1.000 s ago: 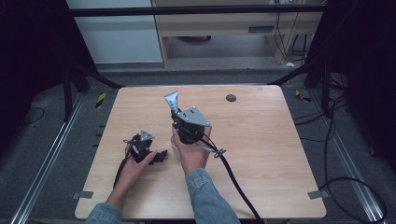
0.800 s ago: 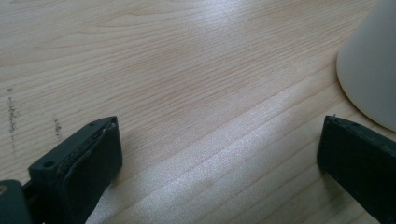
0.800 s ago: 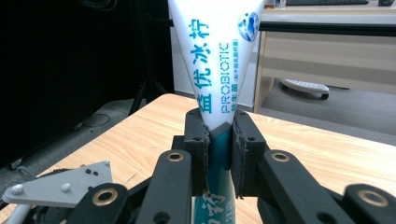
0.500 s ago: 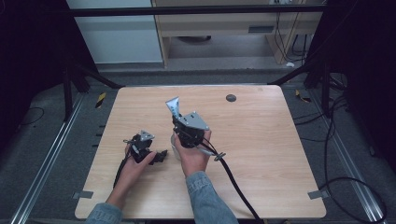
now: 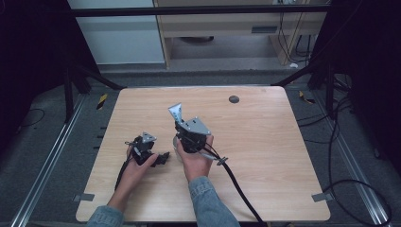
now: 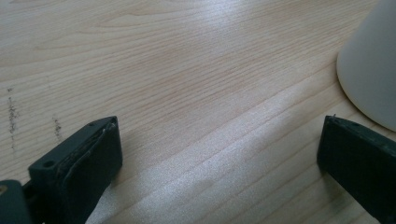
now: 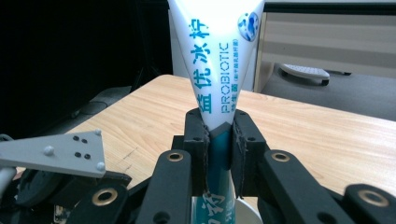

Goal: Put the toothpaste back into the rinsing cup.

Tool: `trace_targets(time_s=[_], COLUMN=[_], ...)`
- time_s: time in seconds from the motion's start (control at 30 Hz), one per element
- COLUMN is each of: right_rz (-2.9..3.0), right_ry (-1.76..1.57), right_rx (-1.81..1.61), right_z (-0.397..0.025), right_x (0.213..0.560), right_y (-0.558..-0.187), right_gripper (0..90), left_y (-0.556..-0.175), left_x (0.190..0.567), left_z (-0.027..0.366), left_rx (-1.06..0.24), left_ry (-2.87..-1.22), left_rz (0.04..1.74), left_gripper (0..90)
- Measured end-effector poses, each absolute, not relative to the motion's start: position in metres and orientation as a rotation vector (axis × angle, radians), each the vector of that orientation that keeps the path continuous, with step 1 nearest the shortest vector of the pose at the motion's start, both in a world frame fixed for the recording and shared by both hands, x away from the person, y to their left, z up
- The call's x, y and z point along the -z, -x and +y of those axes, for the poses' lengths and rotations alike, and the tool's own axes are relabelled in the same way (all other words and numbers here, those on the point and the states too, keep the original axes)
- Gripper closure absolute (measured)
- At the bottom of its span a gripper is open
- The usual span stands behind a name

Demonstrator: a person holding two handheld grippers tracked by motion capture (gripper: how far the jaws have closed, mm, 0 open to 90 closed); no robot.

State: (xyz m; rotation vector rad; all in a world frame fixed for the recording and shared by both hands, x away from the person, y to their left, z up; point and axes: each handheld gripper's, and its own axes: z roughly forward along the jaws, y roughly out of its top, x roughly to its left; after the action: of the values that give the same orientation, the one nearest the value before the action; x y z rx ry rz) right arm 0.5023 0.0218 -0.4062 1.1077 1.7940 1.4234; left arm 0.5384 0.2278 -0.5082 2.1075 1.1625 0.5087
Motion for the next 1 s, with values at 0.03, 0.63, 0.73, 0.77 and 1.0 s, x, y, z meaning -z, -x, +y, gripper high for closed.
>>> trace_targets(time_s=[0.03, 0.63, 0.73, 0.77, 1.0], right_rz=[1.795, 1.85, 1.854, 1.857, 1.862], right_ry=[-1.109, -1.142, -1.148, -1.155, -1.161], right_rx=[-1.419, -1.369, -1.368, -1.366, -1.36], right_z=[0.022, 0.024, 0.023, 0.023, 0.023], right_x=[0.408, 0.431, 0.432, 0.434, 0.435], right_y=[-0.502, -0.506, -0.507, -0.507, -0.508], right_gripper=[78.5, 78.3, 78.2, 78.3, 78.2], left_y=[-0.538, -0.538, -0.538, -0.538, -0.538], left_x=[0.508, 0.508, 0.508, 0.508, 0.508], left_z=[0.228, 0.228, 0.228, 0.228, 0.228], left_rx=[-0.509, -0.509, -0.509, -0.51, -0.51], left_ry=[-2.107, -2.109, -2.109, -2.107, -2.108], left_rz=[1.162, 1.161, 1.162, 1.163, 1.162], left_gripper=[0.0, 0.0, 0.0, 0.0, 0.0])
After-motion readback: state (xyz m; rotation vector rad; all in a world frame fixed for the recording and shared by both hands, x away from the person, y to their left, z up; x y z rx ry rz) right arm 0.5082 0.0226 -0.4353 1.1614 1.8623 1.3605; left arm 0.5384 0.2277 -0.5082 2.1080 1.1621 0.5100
